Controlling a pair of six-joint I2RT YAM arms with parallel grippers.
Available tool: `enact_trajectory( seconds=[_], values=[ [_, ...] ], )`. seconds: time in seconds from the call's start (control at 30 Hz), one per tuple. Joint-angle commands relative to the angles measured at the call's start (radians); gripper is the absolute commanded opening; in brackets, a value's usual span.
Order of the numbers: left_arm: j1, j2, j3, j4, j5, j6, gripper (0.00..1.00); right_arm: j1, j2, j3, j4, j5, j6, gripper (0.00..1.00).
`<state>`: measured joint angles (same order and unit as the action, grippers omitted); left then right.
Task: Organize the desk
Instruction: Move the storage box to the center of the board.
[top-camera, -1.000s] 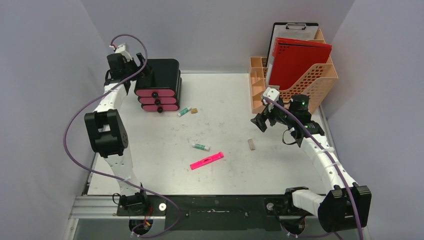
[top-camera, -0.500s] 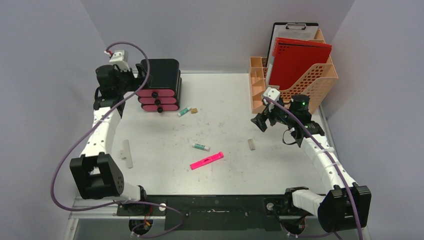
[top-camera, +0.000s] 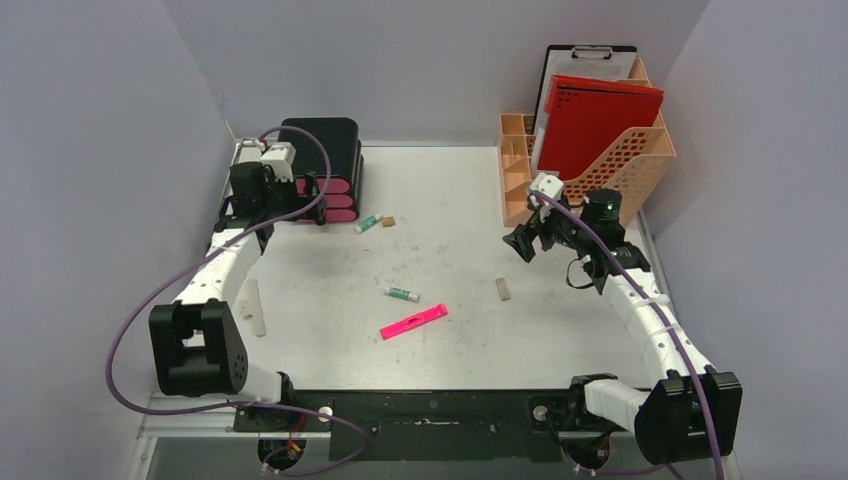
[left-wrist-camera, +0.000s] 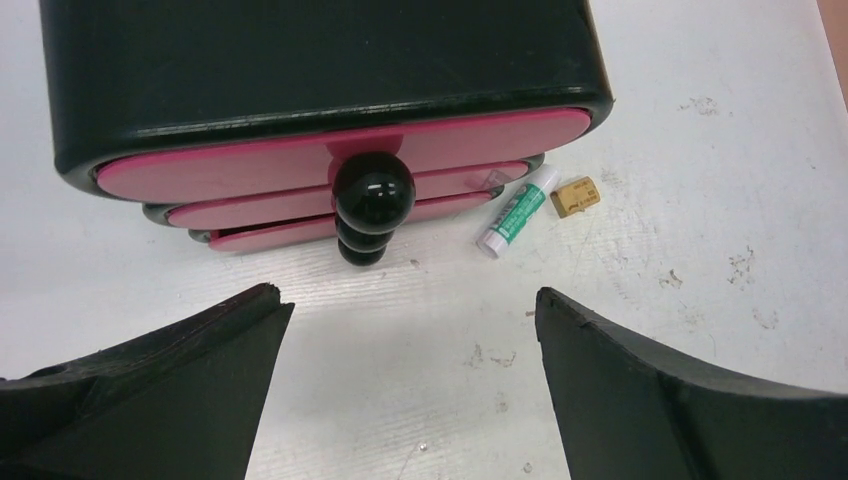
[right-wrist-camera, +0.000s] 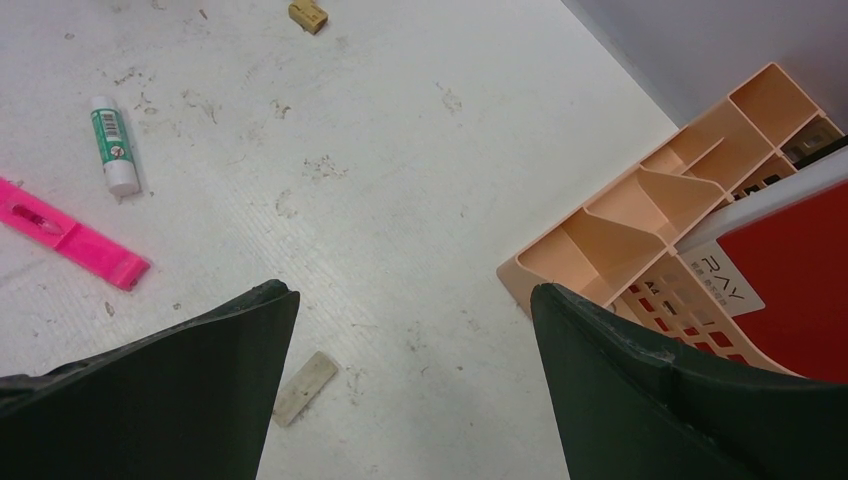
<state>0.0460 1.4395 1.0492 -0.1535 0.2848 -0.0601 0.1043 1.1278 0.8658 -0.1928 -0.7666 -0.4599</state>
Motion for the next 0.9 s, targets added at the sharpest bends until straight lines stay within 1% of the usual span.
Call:
enact_trajectory(
  seconds=[0.0,0.17,0.27,0.37,0.4,0.7,0.87],
  values=[
    [-0.013,0.037,0.010,0.127,-0.026,0.023,0.94,-0.011,-0.031,-0.011,0.067,-0.031,0.011,0.90],
    [-0.015,0.113,0.071,0.121,-0.031,0.011,0.86,-0.014,-0.027,-0.011,0.069,-0.030,0.013,0.90],
    [-0.015,0.144,0.089,0.136,-0.039,0.005,0.83,-0.013,-0.023,-0.013,0.069,-0.031,0.013,0.90],
    [-0.015,0.159,0.101,0.140,-0.046,0.000,0.80,-0.014,-0.020,-0.013,0.070,-0.029,0.015,0.90],
    [-0.015,0.164,0.109,0.174,-0.046,-0.004,0.79,-0.014,-0.019,-0.013,0.070,-0.030,0.015,0.90],
    [-0.019,0.179,0.144,0.207,-0.047,-0.036,0.70,-0.014,-0.010,-0.013,0.072,-0.031,0.015,0.90],
    [-0.026,0.218,0.177,0.196,-0.058,-0.029,0.60,-0.014,-0.011,-0.013,0.069,-0.033,0.016,0.90]
  ],
)
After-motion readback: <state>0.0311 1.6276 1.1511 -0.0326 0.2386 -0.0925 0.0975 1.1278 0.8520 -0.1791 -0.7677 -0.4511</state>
